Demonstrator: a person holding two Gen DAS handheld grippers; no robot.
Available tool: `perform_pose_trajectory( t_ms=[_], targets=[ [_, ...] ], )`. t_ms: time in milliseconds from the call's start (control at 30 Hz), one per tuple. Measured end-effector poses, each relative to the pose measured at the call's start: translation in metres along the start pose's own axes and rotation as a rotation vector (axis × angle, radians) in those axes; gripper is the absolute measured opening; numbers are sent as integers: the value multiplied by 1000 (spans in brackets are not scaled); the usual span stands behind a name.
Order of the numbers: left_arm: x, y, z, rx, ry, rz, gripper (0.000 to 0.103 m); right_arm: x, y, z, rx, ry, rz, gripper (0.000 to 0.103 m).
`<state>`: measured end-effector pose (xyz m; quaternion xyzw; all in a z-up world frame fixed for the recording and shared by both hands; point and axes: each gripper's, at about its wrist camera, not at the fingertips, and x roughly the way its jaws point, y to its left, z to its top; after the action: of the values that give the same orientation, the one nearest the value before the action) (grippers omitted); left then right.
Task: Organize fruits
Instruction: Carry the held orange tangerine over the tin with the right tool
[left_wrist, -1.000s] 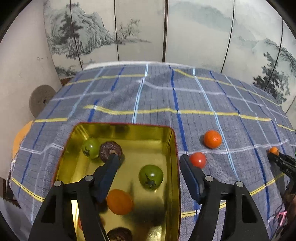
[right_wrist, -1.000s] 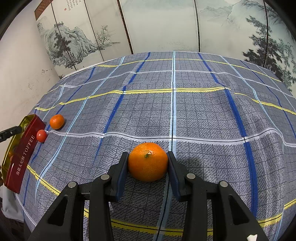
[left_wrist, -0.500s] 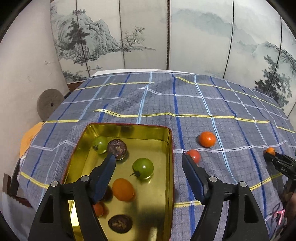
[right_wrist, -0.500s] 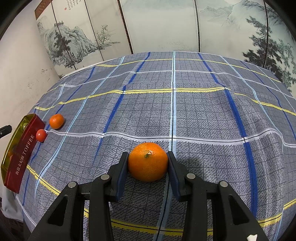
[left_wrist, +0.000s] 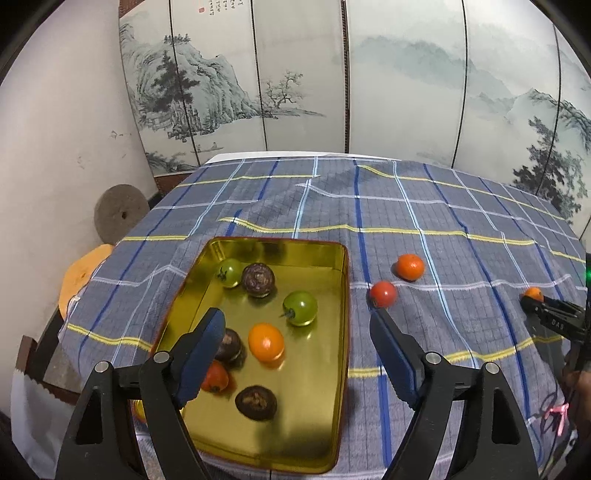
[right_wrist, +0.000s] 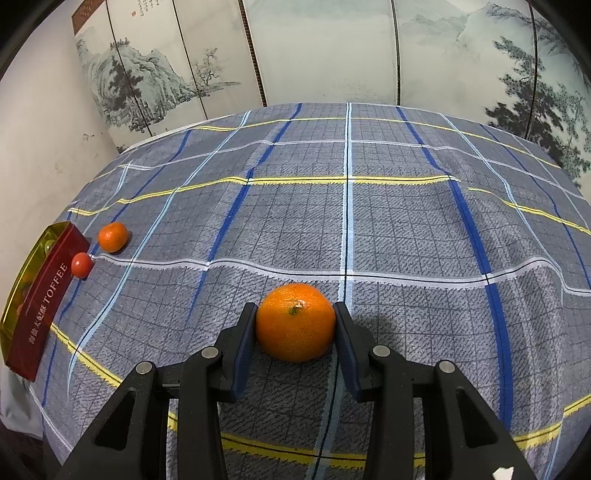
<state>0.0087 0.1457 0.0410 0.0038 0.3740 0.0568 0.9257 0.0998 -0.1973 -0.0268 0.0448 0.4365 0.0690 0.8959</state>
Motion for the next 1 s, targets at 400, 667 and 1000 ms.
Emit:
perform_pose_trajectory(
  t_ms=[400,667,1000],
  targets=[
    [-9,1,-18,5,-1,13,81,-44,31,-15,-29,-43,64,38],
    [-14,15,-27,-18,2,20,81,-71,87,-14,-114,-72,143,38],
    [-24,51,-43,-66,-2,75,81,-93,174,-7,-235,-83,289,38]
  ],
)
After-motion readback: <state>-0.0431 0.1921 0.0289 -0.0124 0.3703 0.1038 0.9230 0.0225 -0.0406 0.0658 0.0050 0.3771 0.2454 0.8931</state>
